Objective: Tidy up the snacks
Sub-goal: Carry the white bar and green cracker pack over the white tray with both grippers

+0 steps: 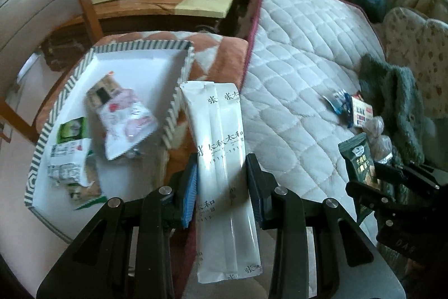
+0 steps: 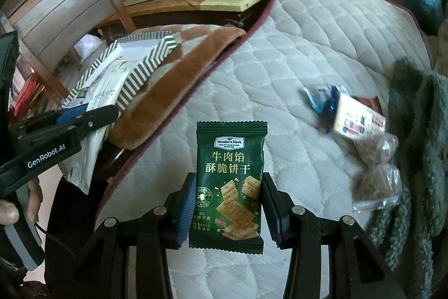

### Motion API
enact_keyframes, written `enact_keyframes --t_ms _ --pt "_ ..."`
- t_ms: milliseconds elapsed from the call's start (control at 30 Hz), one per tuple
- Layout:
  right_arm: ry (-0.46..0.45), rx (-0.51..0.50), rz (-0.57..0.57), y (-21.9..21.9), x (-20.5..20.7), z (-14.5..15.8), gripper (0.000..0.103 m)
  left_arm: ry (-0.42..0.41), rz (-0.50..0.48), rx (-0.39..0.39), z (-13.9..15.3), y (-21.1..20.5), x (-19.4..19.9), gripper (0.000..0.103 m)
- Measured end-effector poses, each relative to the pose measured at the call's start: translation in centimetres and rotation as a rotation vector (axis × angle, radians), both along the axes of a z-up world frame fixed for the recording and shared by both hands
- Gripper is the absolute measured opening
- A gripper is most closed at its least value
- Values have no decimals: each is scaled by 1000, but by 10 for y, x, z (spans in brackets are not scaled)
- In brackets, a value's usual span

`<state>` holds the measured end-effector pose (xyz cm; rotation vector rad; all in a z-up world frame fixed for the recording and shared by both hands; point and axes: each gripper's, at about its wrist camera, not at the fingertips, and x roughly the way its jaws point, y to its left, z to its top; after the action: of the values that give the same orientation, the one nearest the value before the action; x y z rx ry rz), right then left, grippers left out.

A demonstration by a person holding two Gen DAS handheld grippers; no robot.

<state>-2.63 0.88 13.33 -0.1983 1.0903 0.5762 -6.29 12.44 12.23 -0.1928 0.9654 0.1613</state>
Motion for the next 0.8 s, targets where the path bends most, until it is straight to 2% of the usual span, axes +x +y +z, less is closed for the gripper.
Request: enact_keyframes --t_ms 433,800 --pt "-39 -13 115 58 -7 21 43 -48 117 17 18 60 -27 32" --pt "-67 -10 202 108 -9 35 43 -57 206 23 19 106 -43 32"
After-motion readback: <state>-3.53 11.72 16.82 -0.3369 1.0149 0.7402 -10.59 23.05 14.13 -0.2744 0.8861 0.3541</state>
